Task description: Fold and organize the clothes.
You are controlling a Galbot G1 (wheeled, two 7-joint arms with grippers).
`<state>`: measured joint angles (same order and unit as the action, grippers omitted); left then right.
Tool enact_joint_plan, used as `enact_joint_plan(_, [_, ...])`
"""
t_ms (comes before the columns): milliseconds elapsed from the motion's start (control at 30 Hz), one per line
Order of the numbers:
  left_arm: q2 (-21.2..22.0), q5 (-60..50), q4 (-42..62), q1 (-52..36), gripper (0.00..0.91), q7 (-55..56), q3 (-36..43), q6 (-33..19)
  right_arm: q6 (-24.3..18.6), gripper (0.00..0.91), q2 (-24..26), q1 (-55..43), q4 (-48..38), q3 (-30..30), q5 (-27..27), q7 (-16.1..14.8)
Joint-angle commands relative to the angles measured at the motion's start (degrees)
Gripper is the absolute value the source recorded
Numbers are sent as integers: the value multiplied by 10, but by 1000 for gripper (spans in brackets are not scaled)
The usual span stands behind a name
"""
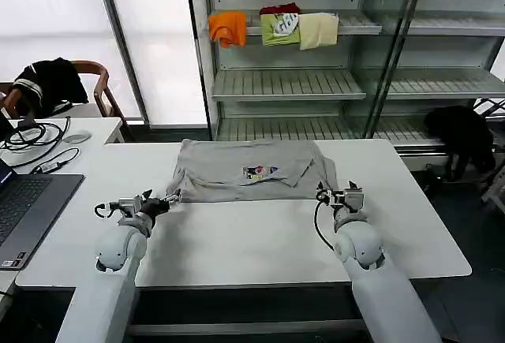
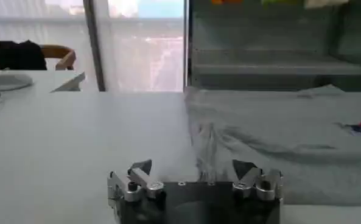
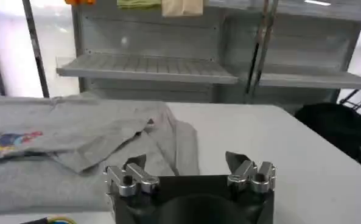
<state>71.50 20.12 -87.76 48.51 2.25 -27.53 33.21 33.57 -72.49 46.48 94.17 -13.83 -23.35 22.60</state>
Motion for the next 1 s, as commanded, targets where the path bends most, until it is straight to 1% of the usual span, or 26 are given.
enact_joint_plan(33, [0, -1, 30, -14, 907, 1, 1, 0, 0, 907, -1, -1, -12, 1, 5, -2])
enact_joint_plan(433, [2, -5, 28, -5, 907, 1, 2, 0, -1, 907, -19, -4, -34, 4, 16, -5])
enact_joint_plan(467, [2, -6, 28, -4, 907, 1, 2, 0, -1, 867, -20, -4, -36, 4, 17, -6])
enact_joint_plan(500, [1, -6, 27, -3, 907, 1, 2, 0, -2, 766, -22, -3, -39, 3, 17, -6])
enact_joint_plan(533, [0, -5, 26, -1, 907, 1, 3, 0, -2, 605, -24, -2, -43, 2, 13, -5])
enact_joint_plan(567, [0, -6, 26, 0, 756, 1, 2, 0, -2, 121, -27, -2, -46, 1, 10, -4])
enact_joint_plan(600, [1, -8, 27, 1, 595, 1, 3, 0, -2, 0, -30, -2, -53, 0, 1, -1])
enact_joint_plan(633, [1, -9, 27, 2, 60, 0, 2, 0, -2, 0, -32, -2, -58, -1, -4, 2])
enact_joint_plan(667, [1, -9, 26, 4, 20, 0, 3, 0, -2, 0, -33, -1, -59, -1, -7, 4])
enact_joint_plan(700, [0, -10, 23, 7, 10, 0, 4, 0, -2, 0, -34, -1, -61, -1, -7, 5])
enact_joint_plan(733, [-2, -12, 19, 10, 20, -1, 6, 0, -2, 0, -33, 2, -59, 0, -7, 5])
enact_joint_plan(833, [-9, -14, 1, 18, 10, -7, 14, 0, -2, 0, -30, 9, -48, 3, -5, 4])
enact_joint_plan(1000, [-8, -34, -13, 19, 10, -15, 23, -1, -1, 0, -30, 15, -35, 5, 1, 7])
